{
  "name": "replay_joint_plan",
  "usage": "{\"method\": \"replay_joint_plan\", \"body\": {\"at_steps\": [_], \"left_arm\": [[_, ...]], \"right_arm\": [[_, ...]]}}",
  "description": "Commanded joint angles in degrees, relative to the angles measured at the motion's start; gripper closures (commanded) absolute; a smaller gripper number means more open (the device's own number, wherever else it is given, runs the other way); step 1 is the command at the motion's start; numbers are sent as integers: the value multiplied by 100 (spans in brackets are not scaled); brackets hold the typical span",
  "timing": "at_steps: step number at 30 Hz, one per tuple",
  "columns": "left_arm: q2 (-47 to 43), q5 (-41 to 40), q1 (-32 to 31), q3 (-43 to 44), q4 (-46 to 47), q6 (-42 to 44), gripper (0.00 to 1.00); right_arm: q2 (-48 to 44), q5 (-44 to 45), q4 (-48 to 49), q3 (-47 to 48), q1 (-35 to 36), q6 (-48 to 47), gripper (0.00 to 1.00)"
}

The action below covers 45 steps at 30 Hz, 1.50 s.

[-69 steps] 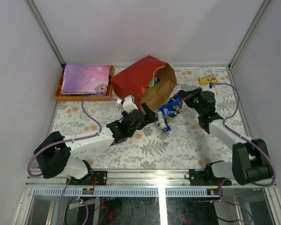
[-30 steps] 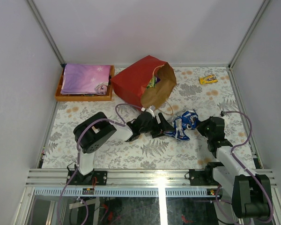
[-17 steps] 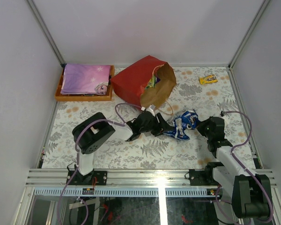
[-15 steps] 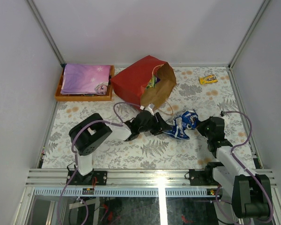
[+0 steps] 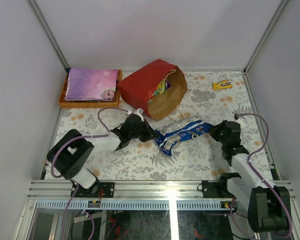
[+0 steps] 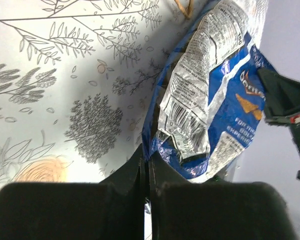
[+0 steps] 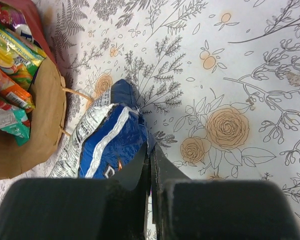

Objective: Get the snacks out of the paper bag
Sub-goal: Adjust the snack at the center of the board.

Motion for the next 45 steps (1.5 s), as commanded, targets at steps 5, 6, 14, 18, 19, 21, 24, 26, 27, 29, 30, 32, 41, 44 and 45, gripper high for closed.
{"method": "replay_joint_plan", "body": {"at_steps": [5,6,14,18,19,21,24,26,27,29,30,32,41,44,45], "left_arm": [[-775,-388,424,265,-2230,1748,100],[-814,-420,506,318,-2453,1889,96],[-1778,-1476,1059,352,-3761,2424,3],[-2177,-1514,1140,318,-3896,2261,0],[-2266,-1360,1140,219,-3775,2142,0],[-2385,-731,1143,-72,-3346,1823,0],[-2357,-7,1130,-656,-2444,1305,2],[-2197,162,1125,-878,-2002,1104,6],[-2119,211,1123,-940,-1871,1046,8],[-2003,290,1111,-1071,-1603,899,10],[-1965,339,1095,-1147,-1413,791,11],[-1866,419,1042,-1318,-1054,595,12],[-884,912,744,-1415,408,-25,16],[-428,1058,575,-1404,797,-236,19],[-325,1096,544,-1408,912,-294,20]], "right_arm": [[-77,-651,377,-192,-20,-156,81],[-117,-753,372,-278,-20,-162,64],[-637,-532,265,-425,-20,-563,5],[-417,-552,574,-138,-20,-772,5],[-344,-536,595,-15,-24,-830,5],[-133,-629,699,289,-35,-859,7],[553,-1149,667,883,-50,-776,16],[1221,-1663,587,1290,-63,-758,27],[1532,-1903,631,1411,-64,-734,30],[2021,-2205,774,1573,-64,-637,32],[2220,-2300,745,1662,-64,-646,33],[2504,-2357,570,1806,-64,-738,34],[3104,-2653,928,1619,-66,-656,48],[3193,-2742,1034,1536,-64,-620,59],[3218,-2781,1071,1500,-64,-605,62]]}}
